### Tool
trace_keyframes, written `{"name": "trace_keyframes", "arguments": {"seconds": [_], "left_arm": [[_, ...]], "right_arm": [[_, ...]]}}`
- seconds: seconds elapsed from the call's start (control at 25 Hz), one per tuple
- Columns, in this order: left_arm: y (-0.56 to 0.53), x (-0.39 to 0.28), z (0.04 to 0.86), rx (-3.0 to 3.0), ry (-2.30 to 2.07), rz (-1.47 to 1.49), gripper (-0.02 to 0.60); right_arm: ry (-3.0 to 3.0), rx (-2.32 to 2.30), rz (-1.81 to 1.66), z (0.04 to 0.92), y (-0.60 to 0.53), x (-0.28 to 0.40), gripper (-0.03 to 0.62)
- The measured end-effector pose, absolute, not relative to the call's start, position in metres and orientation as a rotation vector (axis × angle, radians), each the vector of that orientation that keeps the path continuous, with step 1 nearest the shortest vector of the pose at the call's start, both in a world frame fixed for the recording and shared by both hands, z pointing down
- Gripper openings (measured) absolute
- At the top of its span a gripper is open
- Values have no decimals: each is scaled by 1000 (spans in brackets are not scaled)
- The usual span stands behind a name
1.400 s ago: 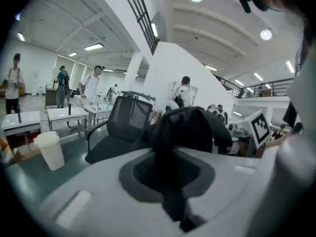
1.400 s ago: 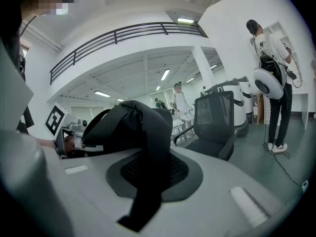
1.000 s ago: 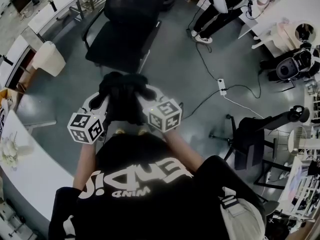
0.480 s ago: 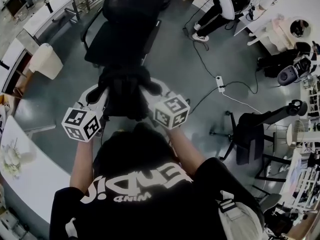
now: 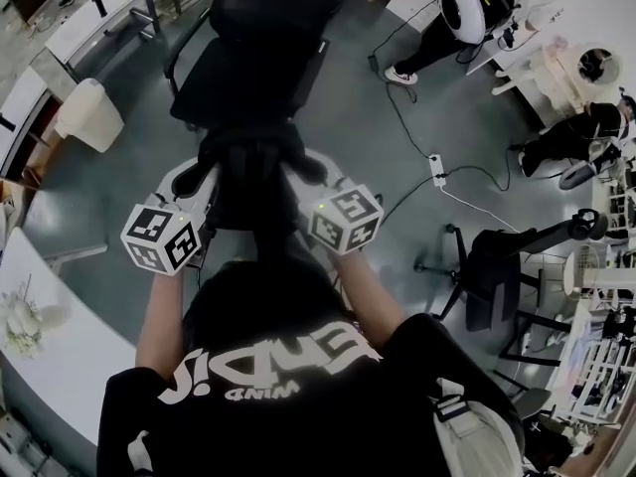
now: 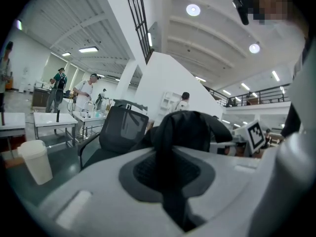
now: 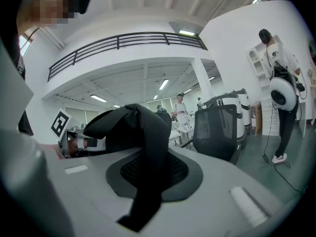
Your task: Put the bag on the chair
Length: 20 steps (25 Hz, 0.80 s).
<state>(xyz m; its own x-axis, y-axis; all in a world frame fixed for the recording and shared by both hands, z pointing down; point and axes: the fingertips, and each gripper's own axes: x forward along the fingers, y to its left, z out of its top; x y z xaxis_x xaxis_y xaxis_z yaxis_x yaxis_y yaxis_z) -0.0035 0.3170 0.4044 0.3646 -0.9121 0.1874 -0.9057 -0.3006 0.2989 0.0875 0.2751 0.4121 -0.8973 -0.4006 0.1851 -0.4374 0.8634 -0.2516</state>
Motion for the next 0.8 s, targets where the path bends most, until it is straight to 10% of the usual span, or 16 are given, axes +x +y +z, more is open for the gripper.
{"name": "trace_keyframes", "arguments": {"seconds": [0.8], "left_arm": [[146, -73, 419, 2213, -1572, 54, 44]], "right_arm": [[-2914, 533, 536, 427, 103, 14, 43]]}}
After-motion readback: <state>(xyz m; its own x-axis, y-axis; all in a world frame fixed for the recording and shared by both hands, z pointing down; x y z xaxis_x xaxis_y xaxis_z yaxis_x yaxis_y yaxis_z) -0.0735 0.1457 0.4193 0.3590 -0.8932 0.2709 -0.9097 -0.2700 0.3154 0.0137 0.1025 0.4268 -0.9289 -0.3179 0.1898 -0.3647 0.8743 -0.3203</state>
